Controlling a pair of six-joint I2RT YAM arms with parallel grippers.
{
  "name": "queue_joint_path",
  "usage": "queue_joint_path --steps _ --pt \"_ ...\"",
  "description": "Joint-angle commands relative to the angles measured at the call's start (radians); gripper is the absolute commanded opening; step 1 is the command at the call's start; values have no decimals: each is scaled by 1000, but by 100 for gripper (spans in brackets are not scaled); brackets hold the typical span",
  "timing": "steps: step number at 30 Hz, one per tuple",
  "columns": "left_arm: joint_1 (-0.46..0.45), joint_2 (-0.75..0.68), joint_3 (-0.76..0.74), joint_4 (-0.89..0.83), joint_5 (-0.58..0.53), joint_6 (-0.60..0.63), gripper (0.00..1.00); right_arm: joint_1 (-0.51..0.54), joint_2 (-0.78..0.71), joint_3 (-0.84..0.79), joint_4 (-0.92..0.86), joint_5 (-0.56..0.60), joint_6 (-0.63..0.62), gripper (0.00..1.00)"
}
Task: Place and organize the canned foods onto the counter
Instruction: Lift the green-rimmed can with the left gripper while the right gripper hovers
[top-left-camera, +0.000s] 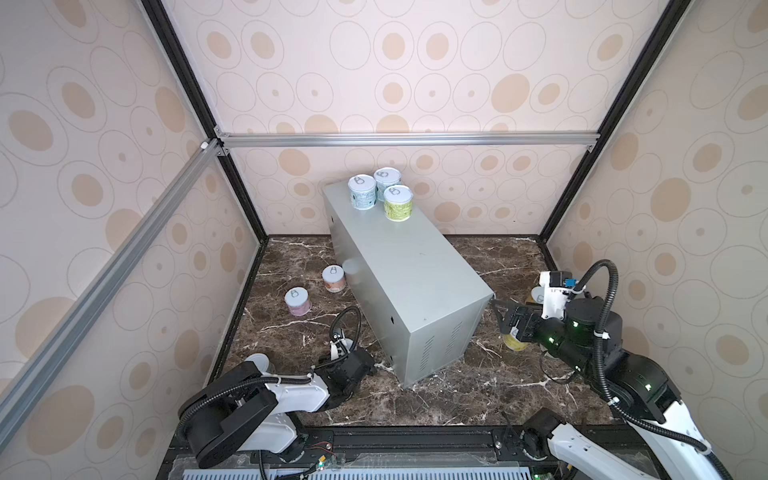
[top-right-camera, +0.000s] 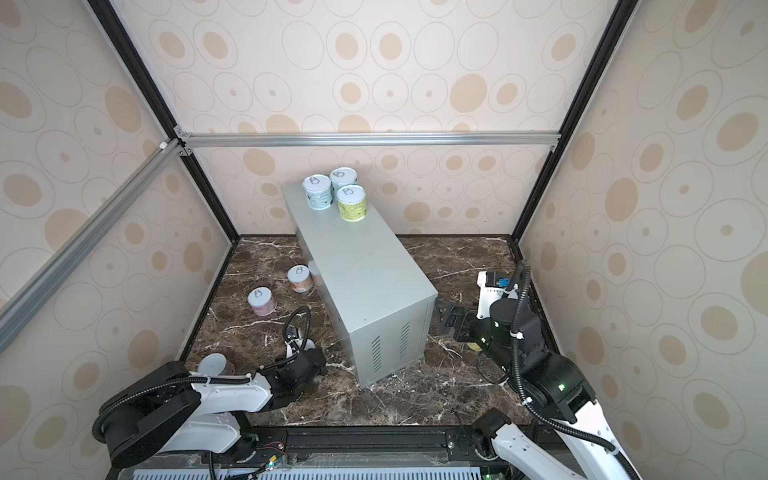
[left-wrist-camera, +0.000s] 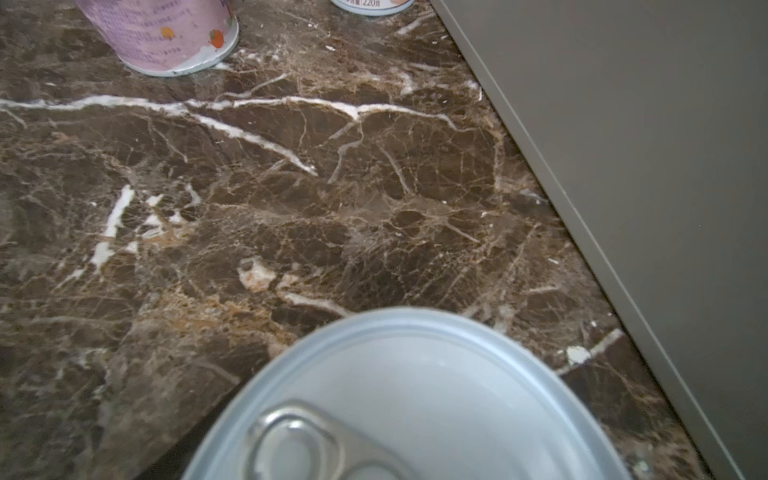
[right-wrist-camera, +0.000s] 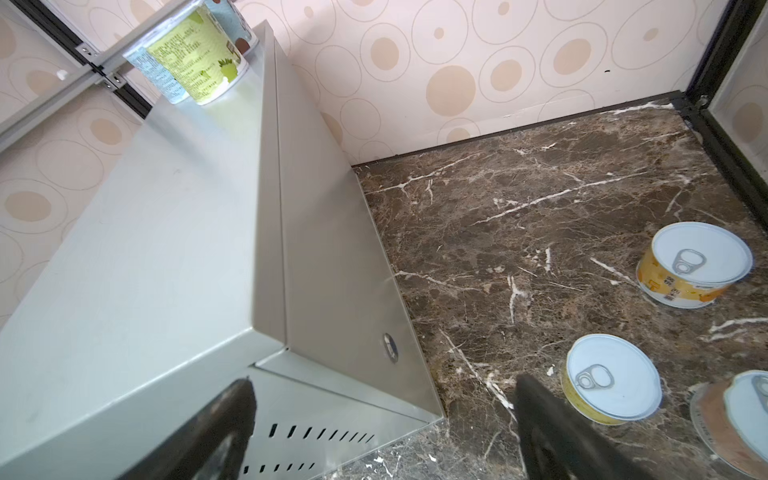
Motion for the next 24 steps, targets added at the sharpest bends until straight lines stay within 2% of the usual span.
queue_joint_path --steps 1,7,13,24 --pt "3 14 14 -105 17 -53 84 -2 -21 -3 -22 47 -36 99" --pt "-5 3 61 -166 13 -48 76 -2 -18 16 -76 90 -55 99" --pt "-6 -44 114 -235 47 -35 74 -3 3 34 -142 89 -34 99" --pt "-6 -313 241 -507 39 42 71 -3 -10 105 -216 82 -28 99"
